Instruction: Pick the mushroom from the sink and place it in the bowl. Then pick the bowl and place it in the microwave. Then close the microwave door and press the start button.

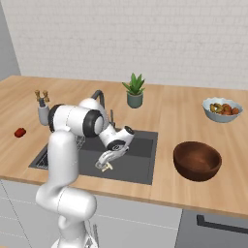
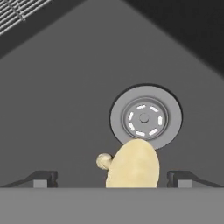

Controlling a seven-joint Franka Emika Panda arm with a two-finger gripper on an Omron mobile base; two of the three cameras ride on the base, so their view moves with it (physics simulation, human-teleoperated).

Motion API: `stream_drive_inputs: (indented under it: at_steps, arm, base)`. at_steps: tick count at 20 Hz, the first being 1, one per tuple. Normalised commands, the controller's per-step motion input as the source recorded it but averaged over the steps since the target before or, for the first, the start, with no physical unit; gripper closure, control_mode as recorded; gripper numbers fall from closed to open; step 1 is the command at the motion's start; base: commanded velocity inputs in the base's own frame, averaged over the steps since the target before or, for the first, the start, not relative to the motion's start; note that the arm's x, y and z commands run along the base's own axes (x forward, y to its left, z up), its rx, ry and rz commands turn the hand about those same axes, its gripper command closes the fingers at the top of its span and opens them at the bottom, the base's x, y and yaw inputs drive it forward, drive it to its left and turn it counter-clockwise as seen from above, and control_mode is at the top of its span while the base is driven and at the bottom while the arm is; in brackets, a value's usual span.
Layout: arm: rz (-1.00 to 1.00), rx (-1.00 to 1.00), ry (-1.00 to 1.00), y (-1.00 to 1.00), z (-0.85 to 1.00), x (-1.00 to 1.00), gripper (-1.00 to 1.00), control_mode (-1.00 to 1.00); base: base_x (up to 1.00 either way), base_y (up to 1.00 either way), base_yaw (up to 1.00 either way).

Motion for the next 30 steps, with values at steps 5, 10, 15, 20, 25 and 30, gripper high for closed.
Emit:
stream_drive_inputs:
  at_steps: [5,10,15,20,25,30]
  arm:
    - [0.0,0.0,0.0,0.0,-0.32,0.13,-1.0,-1.0]
    - [0.0,0.0,0.0,0.0,-0.36,0.21,-1.0,-1.0]
    - [0.0,0.0,0.0,0.0,-0.35,0.11,1.0,-1.0]
    - [0.0,0.0,-0.01,0.0,-0.3,0.1,1.0,-1.0]
    - [-0.01,0.0,-0.08,0.0,0.21,-0.21,1.0,-1.0]
    - [-0.11,0.0,-0.07,0.0,0.85,-0.22,1.0,-1.0]
  base:
    - [0.0,0.0,0.0]
    - [0.0,0.0,0.0]
    - [0.0,0.0,0.0]
    - [0.0,0.0,0.0]
    - [0.0,0.0,0.0]
    - [0.0,0.0,0.0]
